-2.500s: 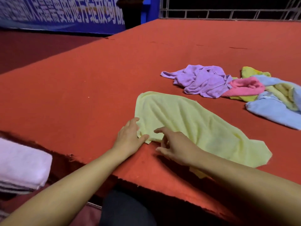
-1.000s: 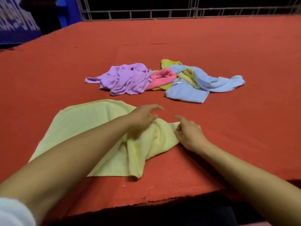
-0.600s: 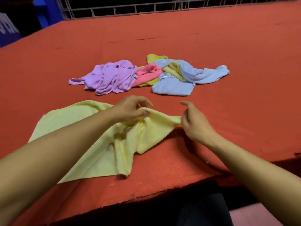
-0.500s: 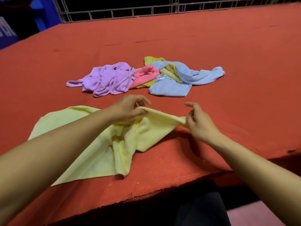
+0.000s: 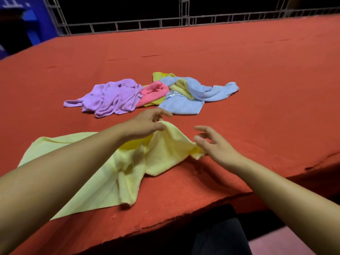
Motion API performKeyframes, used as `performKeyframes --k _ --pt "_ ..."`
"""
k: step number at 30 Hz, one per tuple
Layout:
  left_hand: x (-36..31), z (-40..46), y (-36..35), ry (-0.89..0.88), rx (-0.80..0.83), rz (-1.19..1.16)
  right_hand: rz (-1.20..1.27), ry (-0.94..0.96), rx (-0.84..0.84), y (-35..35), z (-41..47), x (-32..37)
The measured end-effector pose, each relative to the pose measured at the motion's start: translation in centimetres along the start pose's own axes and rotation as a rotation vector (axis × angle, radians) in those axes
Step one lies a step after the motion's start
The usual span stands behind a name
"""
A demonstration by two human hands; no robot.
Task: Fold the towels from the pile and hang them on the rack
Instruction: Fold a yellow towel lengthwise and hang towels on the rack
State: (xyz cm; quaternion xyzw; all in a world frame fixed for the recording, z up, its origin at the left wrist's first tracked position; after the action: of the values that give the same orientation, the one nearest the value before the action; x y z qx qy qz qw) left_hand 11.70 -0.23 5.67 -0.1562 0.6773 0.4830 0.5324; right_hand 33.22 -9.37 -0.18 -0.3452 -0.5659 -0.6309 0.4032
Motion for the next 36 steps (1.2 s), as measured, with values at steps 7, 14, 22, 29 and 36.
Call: performKeyframes --k 7,14,22,29,36 --pt "-0.5 0.3 -0.1 0.057 0.028 -0.080 -0.190 0.024 0.060 -0.8 -0.8 -1.7" --pt "-0.7 -0.2 -0.1 0.063 0.083 -0.017 -0.467 0.122 0.085 -4.7 -1.0 -1.3" --pt "-1.2 -1.3 1.6 -0.003 -0.095 -0.130 0.050 -0.108 -0.117 -2.0 -2.2 0.1" --pt "-2.0 -0.2 0.7 -0.053 -0.180 -0.201 0.489 -0.196 -0.084 -0.2 -2.3 0.7" --pt "-0.9 0.6 -0.4 -0.024 -0.260 -0.174 -0.040 0.115 -0.089 1.0 -3.9 0.3"
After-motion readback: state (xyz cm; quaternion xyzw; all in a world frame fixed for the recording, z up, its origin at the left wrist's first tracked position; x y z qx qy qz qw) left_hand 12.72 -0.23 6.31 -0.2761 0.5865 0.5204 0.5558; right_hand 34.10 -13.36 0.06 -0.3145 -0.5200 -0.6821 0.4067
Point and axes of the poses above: each hand's wrist, its own z-axis towards the middle knuckle, its own y-axis out of the back of the hand, x = y × z, the point moved 3 cm from there along z, towards the middle knuckle, and after that the axes turned 10 degrees about -z, right-handed, at the moved point
